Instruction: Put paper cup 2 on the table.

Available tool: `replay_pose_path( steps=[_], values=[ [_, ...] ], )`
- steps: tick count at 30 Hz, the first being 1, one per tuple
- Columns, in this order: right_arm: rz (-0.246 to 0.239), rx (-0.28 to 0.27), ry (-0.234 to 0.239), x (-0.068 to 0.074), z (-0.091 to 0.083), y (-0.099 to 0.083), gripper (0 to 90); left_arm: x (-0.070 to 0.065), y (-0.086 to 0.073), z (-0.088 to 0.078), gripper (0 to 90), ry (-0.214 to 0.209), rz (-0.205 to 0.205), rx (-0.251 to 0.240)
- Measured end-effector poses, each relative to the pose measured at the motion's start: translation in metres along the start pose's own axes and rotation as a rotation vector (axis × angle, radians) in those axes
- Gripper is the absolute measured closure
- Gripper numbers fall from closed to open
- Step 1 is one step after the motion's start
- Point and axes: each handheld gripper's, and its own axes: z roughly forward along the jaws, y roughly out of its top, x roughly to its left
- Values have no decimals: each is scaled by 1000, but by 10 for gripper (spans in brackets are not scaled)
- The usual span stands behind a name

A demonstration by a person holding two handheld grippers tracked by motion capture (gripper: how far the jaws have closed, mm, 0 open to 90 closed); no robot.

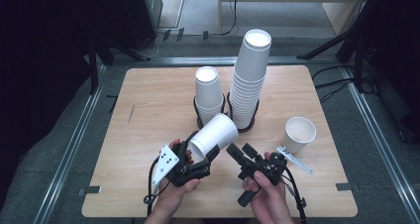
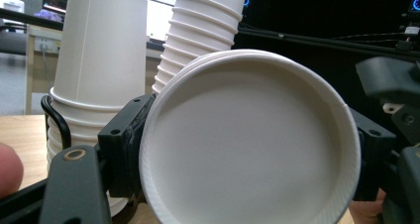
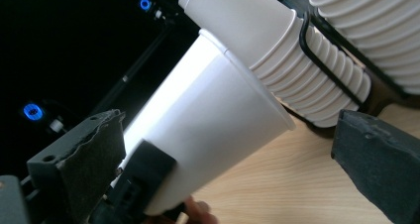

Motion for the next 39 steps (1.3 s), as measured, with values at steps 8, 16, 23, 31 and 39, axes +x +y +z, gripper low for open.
replay_pose_path(
  steps=[8,16,23,31,39],
  values=[
    [281,6,-2,0,3,-2,0,-2,0,0,225,0,5,-9],
    [544,4,58,-2,14,-14,0,-1,1,-1,225,-1,7,-23],
    [620,-24,85,-2,20,-14,0,-3,0,-1,225,0,19,-25],
    [655,-22,90,0,30,-14,0,-8,-2,0,225,-13,48,-16],
    [673,-6,86,2,41,-12,0,-10,-2,0,225,-18,47,-19]
  ],
)
